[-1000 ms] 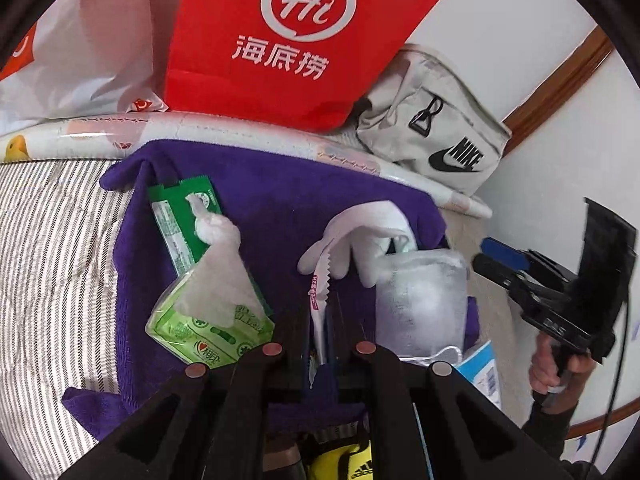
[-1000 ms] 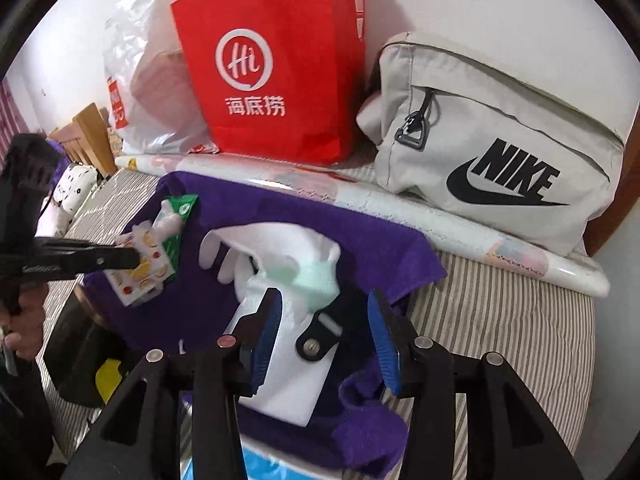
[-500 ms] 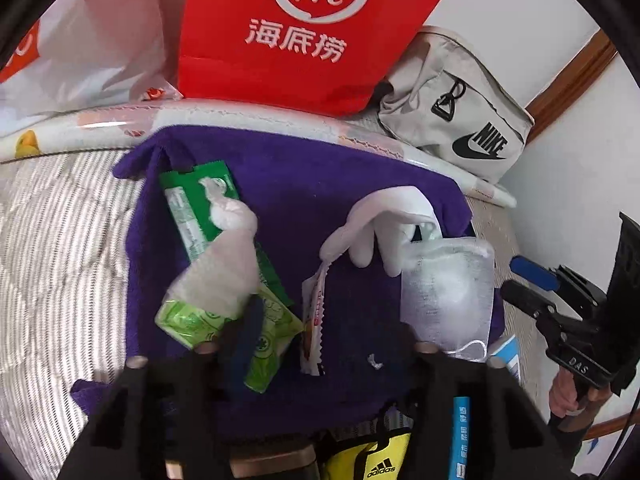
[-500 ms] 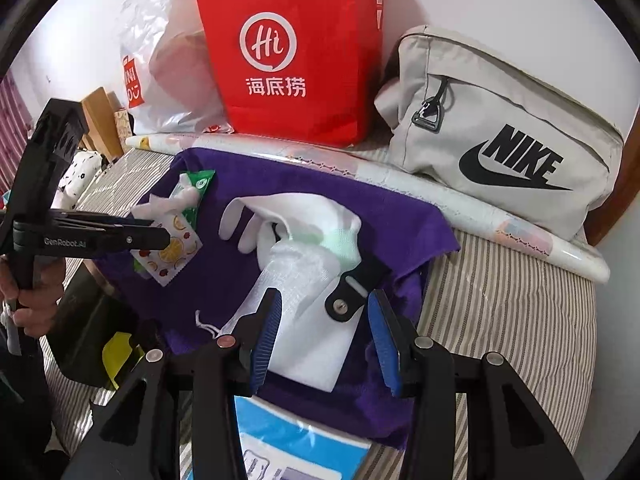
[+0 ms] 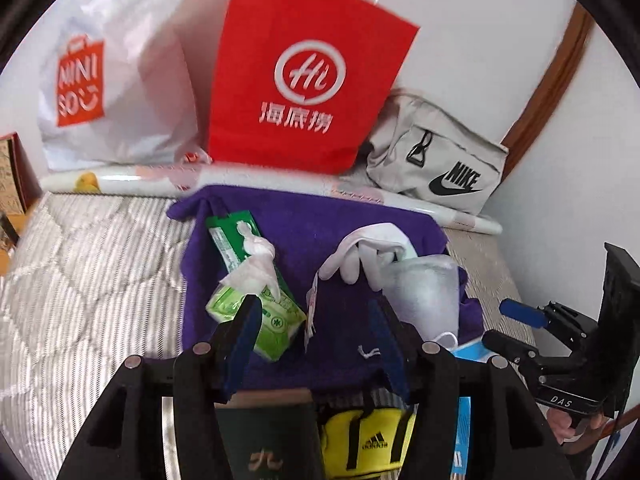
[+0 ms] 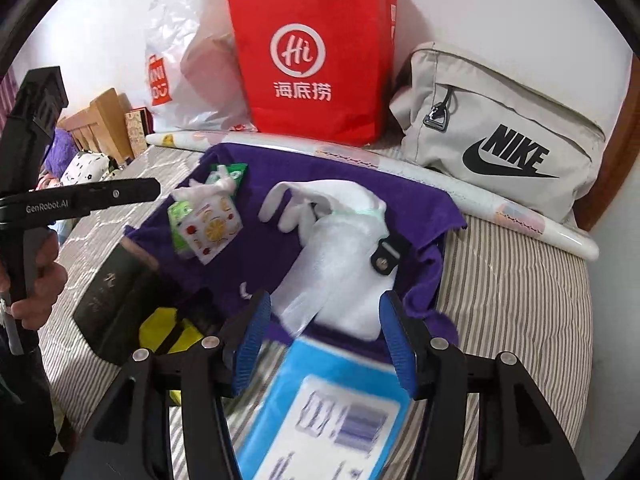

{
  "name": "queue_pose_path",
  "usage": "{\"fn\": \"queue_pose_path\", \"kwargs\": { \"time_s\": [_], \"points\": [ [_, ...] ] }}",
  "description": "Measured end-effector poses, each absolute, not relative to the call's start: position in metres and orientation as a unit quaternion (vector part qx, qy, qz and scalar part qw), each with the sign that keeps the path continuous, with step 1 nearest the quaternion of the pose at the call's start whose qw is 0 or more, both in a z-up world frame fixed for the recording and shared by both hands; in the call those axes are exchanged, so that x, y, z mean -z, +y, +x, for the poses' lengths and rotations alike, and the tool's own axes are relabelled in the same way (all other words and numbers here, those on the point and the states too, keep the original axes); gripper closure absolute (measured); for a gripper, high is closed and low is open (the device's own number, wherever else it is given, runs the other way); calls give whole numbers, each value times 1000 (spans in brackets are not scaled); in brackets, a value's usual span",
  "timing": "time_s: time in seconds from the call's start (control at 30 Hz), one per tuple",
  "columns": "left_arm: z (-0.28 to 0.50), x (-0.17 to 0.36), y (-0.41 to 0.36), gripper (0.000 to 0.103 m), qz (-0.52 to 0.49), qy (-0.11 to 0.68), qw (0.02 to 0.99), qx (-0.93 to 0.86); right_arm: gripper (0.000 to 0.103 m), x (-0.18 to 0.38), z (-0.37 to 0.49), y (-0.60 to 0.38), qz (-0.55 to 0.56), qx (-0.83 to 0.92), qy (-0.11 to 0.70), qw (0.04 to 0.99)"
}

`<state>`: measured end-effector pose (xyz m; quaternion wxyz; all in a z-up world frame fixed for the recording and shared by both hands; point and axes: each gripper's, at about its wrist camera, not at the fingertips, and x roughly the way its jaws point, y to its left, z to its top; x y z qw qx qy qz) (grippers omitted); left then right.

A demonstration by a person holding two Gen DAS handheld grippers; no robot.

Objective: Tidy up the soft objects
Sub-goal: 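Withdraw both open tools from the towel toward the yellow adidas bag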

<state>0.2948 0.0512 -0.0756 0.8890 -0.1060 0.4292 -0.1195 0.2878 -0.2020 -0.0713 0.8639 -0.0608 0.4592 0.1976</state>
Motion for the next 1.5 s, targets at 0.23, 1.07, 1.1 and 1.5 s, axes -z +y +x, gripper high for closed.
{"fn": "queue_pose_path", "kwargs": {
  "time_s": [0.23, 1.07, 1.1, 1.5],
  "points": [
    [243, 53, 47, 49, -72, 422, 897, 107, 47, 60, 244, -194, -39, -215, 435, 874],
    [102, 97, 76, 40, -69, 431, 896, 80, 27, 103, 160, -133, -95, -208, 457, 860],
    [101, 101, 79, 39, -73, 433, 895, 78, 27, 106, 162, -130, -103, -207, 457, 859],
    [111, 112, 101, 38, -89, 441, 890, 72, 23, 137, 201, -98, -177, -186, 481, 838]
  ]
}}
